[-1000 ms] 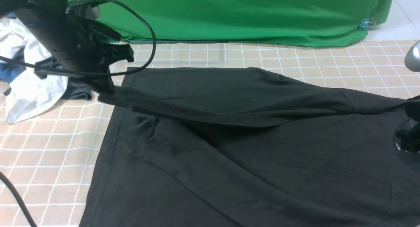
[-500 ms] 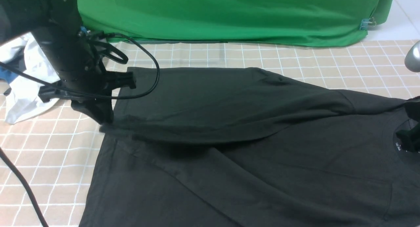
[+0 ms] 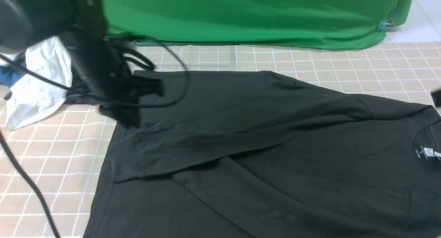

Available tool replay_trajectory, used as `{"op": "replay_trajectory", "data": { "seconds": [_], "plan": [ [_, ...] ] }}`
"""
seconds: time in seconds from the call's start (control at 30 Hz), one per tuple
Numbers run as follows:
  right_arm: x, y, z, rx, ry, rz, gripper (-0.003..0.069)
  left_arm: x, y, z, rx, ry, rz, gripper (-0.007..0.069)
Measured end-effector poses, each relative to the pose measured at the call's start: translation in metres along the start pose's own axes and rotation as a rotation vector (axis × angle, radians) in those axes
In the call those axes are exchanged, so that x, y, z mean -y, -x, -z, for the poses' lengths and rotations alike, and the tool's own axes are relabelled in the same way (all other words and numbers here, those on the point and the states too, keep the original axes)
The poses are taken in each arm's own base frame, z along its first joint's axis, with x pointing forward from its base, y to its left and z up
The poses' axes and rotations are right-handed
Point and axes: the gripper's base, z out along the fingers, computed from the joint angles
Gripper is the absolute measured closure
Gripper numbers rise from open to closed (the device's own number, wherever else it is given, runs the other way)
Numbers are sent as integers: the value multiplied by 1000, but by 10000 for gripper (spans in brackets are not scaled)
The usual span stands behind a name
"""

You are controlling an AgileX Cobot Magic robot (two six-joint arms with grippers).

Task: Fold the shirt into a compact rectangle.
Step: 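Grasp the near edge of the shirt at its hem and shoulder corners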

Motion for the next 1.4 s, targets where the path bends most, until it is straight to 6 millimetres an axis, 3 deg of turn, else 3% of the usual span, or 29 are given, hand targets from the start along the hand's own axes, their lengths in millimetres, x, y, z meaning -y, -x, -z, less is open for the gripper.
{"op": "replay_trajectory", "data": {
  "seconds": [0.03, 0.07, 0.2, 0.27, 0.37, 0.47, 0.67, 0.83, 0.93, 1.03, 1.1, 1.13, 1.17, 1.2, 1.4],
  "plan": [
    [3, 1, 1, 3, -6, -1, 624, 2, 0, 0, 3, -5, -3, 595],
    [19, 12, -17, -30, 53, -86, 623, 9, 0, -2, 29, -32, -8, 610],
    [40, 27, -56, -91, 88, -171, 585, 15, 1, -12, 41, -53, -10, 613],
    [45, 33, -80, -110, 93, -189, 515, 16, 1, -21, 16, -51, -7, 613],
    [53, 41, -127, -132, 86, -215, 333, 15, 3, -44, -38, -35, -4, 613],
    [56, 46, -156, -134, 75, -220, 218, 15, 4, -60, -74, -24, -3, 613],
    [58, 53, -210, -140, 61, -219, 156, 15, 5, -72, -86, -20, -1, 613],
    [56, 58, -234, -118, 49, -203, 155, 15, 7, -72, -71, -21, -2, 613],
    [55, 63, -239, -87, 32, -182, 167, 15, 7, -72, -71, -21, -2, 613],
    [56, 64, -242, -65, 8, -145, 239, 15, 7, -72, -71, -21, -2, 613],
    [55, 66, -244, -45, -10, -106, 371, 15, 7, -72, -72, -22, -1, 613],
    [56, 67, -244, -33, -18, -83, 496, 15, 7, -72, -72, -22, -1, 613],
    [56, 67, -245, -33, -18, -78, 510, 15, 7, -72, -72, -22, -1, 613],
    [56, 68, -245, -34, -18, -65, 573, 15, 7, -72, -72, -21, -1, 613],
    [53, 81, -233, -114, 15, -11, 587, 15, 7, -72, -72, -20, -6, 612]
  ]
}}
